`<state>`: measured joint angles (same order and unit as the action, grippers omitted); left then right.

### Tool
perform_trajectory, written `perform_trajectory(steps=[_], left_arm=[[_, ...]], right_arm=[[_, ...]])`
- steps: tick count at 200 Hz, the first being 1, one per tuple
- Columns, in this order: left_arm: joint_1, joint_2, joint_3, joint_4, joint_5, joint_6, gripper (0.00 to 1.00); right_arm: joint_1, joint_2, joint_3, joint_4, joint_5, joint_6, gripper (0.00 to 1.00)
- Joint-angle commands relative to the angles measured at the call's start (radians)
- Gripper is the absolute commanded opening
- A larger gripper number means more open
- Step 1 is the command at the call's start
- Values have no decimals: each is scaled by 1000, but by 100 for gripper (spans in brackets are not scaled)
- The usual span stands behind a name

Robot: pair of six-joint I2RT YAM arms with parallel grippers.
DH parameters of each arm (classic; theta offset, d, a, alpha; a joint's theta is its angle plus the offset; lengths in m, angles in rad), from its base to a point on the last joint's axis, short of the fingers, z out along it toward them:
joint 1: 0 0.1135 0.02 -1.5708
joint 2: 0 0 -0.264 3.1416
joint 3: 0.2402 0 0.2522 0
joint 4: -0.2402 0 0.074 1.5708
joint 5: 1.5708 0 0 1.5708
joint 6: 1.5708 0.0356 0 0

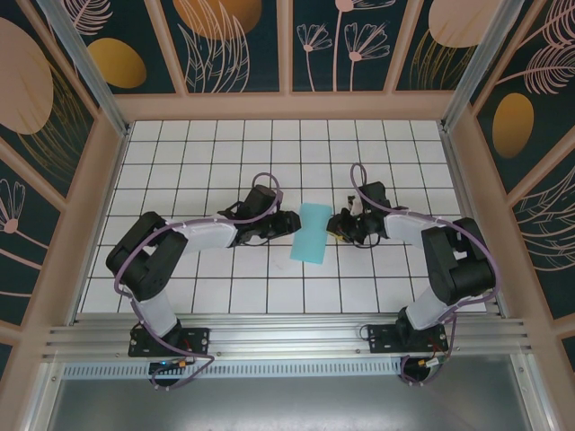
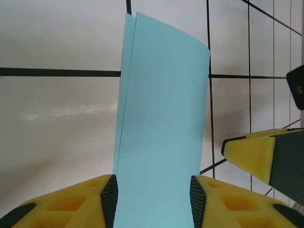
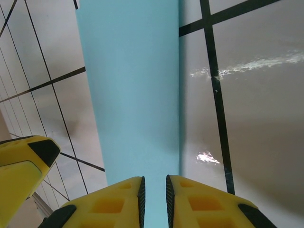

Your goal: Fold a paper plane with a square sheet of paper (pick it up from the middle)

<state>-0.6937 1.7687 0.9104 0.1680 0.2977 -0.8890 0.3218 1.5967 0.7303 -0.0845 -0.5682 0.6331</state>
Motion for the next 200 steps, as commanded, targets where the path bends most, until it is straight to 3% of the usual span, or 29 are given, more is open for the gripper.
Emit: perform_trajectory(steps=[1, 200], left_arm=[[7, 25, 1, 45, 44, -18, 48], [8, 116, 18, 53, 144, -18, 48]], right_arm=[[12, -16, -12, 40, -7, 19, 22], [16, 129, -28, 91, -25, -2, 22]])
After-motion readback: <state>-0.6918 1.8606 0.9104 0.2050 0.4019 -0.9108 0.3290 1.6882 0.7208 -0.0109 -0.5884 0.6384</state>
